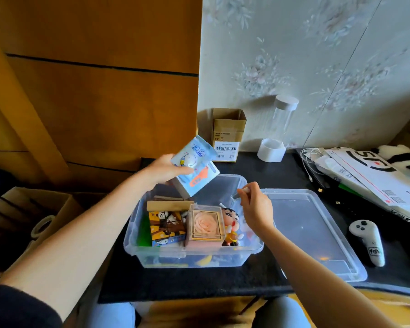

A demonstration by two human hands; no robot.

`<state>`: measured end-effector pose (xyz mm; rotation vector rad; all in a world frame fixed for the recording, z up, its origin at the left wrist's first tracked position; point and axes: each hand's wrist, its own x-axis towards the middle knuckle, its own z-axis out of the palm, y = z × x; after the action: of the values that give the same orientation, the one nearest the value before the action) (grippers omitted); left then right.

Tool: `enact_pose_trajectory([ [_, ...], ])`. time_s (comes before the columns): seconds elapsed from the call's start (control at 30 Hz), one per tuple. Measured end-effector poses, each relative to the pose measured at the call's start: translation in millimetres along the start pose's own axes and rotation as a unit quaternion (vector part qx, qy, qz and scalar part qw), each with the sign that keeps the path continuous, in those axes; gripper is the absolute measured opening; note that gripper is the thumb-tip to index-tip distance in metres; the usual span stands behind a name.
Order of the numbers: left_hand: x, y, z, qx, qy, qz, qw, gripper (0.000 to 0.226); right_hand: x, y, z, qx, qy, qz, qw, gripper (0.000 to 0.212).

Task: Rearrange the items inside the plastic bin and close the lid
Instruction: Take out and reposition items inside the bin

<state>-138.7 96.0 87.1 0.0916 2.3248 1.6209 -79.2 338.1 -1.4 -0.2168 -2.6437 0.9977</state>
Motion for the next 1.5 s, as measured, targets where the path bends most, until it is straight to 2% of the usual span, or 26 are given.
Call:
enact_pose_trajectory([
  [0.07,-16,-6,-14,-0.019,-0.021,-0.04,0.999,0.035,-1,-2,0,-0.017,-0.004,-0.001,1.0,0.016],
  [0.2,-40,-23,-35,0.045,-0.055,-0.115,0.991,0.036,-1,-5,-1,-0.04,-0.014,-0.002,0.999,0.017],
  [0.3,-49,-29,-44,0.099,-0.083,-0.137,0.982,0.033,-2,-6,-1,-0.055,-0.02,-0.004,0.998,0.017],
  [0.37,-51,-28,-46,0.234,-0.077,-0.115,0.962,0.035,-3,-7,-1,-0.061,-0.023,-0.002,0.998,0.018],
  [0.43,-50,-26,-44,0.32,-0.047,-0.083,0.943,0.059,-3,-8,-1,-0.07,-0.027,-0.003,0.997,0.02],
  [0.47,-49,-26,-42,0.332,-0.034,-0.072,0.94,0.07,-3,-8,-1,-0.076,-0.03,-0.003,0.997,0.02],
  [0.53,-50,-24,-36,0.33,-0.024,-0.043,0.943,0.077,-3,-8,-1,-0.085,-0.037,-0.003,0.996,0.02],
  [0.63,-47,-20,-23,0.334,-0.002,0.012,0.942,0.066,-4,-8,-1,-0.086,-0.04,-0.001,0.996,0.019],
  [0.73,-38,-6,-6,0.267,0.028,0.098,0.958,0.049,-4,-6,0,-0.077,-0.038,0.003,0.996,0.018],
  [0.8,-28,8,6,0.227,-0.006,0.124,0.966,0.034,-3,-6,0,-0.072,-0.042,0.006,0.996,0.017],
  [0.87,-16,21,21,0.244,-0.06,0.14,0.958,0.013,1,-8,0,-0.066,-0.047,0.008,0.997,0.015],
  [0.9,-9,26,30,0.267,-0.091,0.142,0.949,0.013,4,-9,-1,-0.058,-0.049,0.009,0.997,0.014],
  [0.97,9,28,50,0.339,-0.168,0.117,0.918,0.02,9,-10,-3,-0.047,-0.048,0.009,0.998,0.012],
  [1.07,35,20,83,0.469,-0.282,0.031,0.836,0.032,15,-7,-4,-0.09,-0.031,0.006,0.995,0.012],
  [1.1,44,15,91,0.486,-0.301,-0.006,0.82,0.038,16,-5,-4,-0.1,-0.025,0.009,0.995,0.013],
  [1.17,60,4,105,0.497,-0.321,-0.055,0.805,0.043,17,-4,-1,-0.113,-0.021,0.009,0.993,0.015],
  [1.3,86,-20,120,0.517,-0.367,-0.053,0.771,0.055,18,-2,4,-0.128,-0.009,0.007,0.992,0.019],
  [1.43,101,-41,129,0.485,-0.381,-0.076,0.783,0.081,19,4,7,-0.108,-0.001,0.008,0.994,0.019],
  [1.5,104,-49,134,0.407,-0.385,-0.133,0.817,0.07,20,5,8,-0.101,-0.002,0.006,0.995,0.019],
])
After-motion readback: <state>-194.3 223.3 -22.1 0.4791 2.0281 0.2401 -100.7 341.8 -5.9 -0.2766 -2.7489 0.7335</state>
